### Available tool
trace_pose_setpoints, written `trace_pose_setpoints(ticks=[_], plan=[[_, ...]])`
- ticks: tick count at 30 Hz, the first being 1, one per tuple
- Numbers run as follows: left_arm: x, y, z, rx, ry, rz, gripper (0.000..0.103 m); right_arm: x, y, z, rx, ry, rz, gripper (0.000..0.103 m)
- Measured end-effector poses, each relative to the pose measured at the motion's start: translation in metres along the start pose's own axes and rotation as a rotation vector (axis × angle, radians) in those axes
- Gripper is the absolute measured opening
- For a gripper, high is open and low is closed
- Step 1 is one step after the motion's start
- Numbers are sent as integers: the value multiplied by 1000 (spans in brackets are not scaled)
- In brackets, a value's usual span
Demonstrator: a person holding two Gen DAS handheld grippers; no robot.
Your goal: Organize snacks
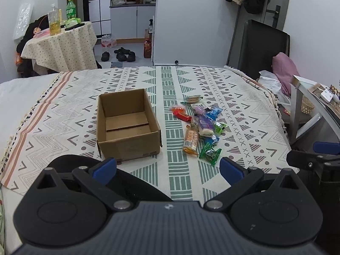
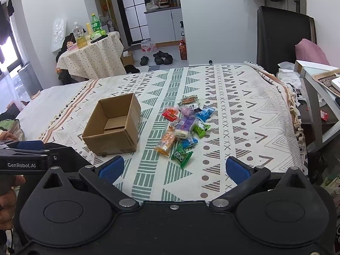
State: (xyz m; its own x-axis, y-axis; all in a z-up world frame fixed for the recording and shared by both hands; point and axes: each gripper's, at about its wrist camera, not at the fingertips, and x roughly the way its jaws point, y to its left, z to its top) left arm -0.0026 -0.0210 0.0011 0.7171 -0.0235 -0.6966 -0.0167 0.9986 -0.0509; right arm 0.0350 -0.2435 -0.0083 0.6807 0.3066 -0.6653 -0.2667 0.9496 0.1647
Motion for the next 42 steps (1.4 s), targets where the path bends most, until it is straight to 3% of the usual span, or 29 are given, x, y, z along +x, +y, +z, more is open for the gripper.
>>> trace_pose_setpoints(ticks=[42], plan=[[-6, 0, 3, -22, -15, -57, 103, -2, 0, 5, -25, 11, -13, 103]])
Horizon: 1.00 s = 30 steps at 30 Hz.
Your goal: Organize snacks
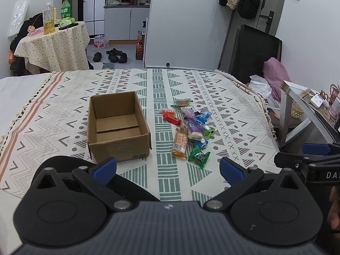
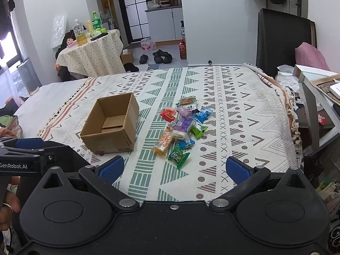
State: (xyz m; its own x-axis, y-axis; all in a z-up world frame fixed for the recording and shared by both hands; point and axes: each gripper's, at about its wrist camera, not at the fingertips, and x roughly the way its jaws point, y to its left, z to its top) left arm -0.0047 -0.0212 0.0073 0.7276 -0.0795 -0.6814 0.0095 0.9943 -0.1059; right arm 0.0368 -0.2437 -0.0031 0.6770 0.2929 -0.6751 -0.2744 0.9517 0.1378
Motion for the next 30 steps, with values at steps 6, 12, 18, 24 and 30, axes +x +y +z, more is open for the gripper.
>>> trace_pose_setpoints(ticks=[6, 12, 18, 24, 30], plan=[[3, 2, 2, -2, 3, 5, 103, 3, 1, 3, -15, 15, 2, 103], [8, -1, 9, 2, 3, 3, 103, 5, 0, 7, -23, 19, 6, 103], [20, -3, 18, -10, 4, 0, 102, 10, -4, 14, -14, 26, 26, 103], [39, -6, 27, -15, 18, -20, 102, 23, -12, 22, 7, 33, 67, 102], [65, -9, 33, -34, 36, -34, 100, 48, -30, 28, 54, 61, 55, 96]])
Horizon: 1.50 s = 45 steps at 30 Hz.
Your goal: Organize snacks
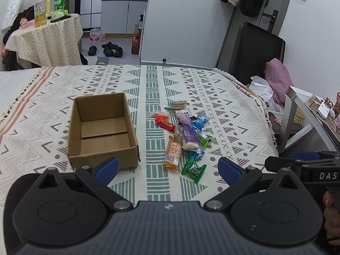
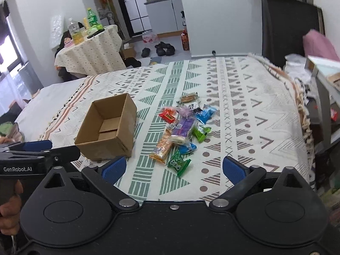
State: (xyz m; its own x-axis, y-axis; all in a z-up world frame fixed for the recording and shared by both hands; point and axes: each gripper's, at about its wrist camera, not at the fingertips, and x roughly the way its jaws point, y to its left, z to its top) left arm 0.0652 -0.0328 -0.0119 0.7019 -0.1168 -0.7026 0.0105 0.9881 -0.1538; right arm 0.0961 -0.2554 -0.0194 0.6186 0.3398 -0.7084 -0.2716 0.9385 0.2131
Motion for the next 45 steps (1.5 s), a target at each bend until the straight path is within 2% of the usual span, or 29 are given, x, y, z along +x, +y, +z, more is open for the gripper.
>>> trace_pose_setpoints(ticks=[8, 10, 17, 22, 27, 35, 45], plan=[[42, -3, 7, -17, 39, -13, 94, 42, -26, -1, 102, 75, 43, 86], [53, -3, 8, -23, 48, -18, 93, 54, -31, -3, 135, 103, 57, 80], [95, -6, 9, -23, 93, -39, 85, 94, -45, -13, 242, 167, 102, 75], [128, -5, 8, -19, 143, -47, 74, 122, -55, -22, 341, 203, 115, 68], [159, -2, 6, -21, 195, -60, 63, 146, -60, -23, 406, 203, 110, 64], [203, -2, -2, -20, 252, -59, 58, 171, -71, -23, 504, 223, 123, 62], [244, -1, -10, -35, 307, -26, 59, 194, -80, -27, 579, 277, 128, 62]])
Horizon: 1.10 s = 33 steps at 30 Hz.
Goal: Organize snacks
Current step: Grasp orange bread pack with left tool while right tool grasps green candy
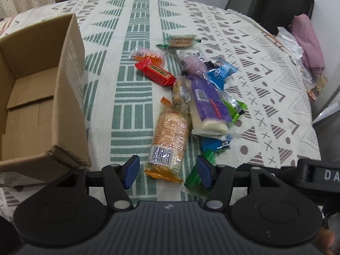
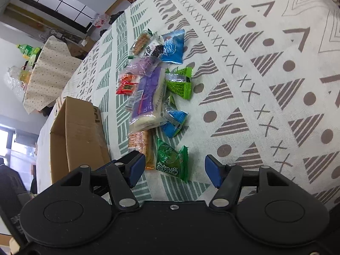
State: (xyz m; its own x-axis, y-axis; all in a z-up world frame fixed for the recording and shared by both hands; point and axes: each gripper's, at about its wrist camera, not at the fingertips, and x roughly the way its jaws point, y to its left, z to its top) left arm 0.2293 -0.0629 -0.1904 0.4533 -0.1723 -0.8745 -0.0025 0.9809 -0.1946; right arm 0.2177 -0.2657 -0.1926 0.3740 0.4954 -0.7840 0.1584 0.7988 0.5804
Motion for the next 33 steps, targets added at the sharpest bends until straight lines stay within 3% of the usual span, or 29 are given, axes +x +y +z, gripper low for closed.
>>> trace_pose_setpoints(ticks=[5, 7, 8, 14, 26, 33], plan=[[16, 2, 3, -15, 27, 26, 58, 9, -1, 1, 3, 17, -10, 62], [21, 3, 1, -16, 36, 31, 50, 12, -3, 2, 12, 27, -9, 62], [23, 4, 1, -18, 46, 25, 39, 14, -3, 2, 14, 31, -9, 62], [12, 12, -2, -49, 21, 34, 31, 23, 0, 1, 9, 46, -21, 62], [-18, 30, 0, -79, -41, 63, 31, 38, 12, -4, -33, 38, -93, 62], [-42, 32, -2, -72, -88, 65, 31, 44, 16, -7, -55, 35, -103, 35]])
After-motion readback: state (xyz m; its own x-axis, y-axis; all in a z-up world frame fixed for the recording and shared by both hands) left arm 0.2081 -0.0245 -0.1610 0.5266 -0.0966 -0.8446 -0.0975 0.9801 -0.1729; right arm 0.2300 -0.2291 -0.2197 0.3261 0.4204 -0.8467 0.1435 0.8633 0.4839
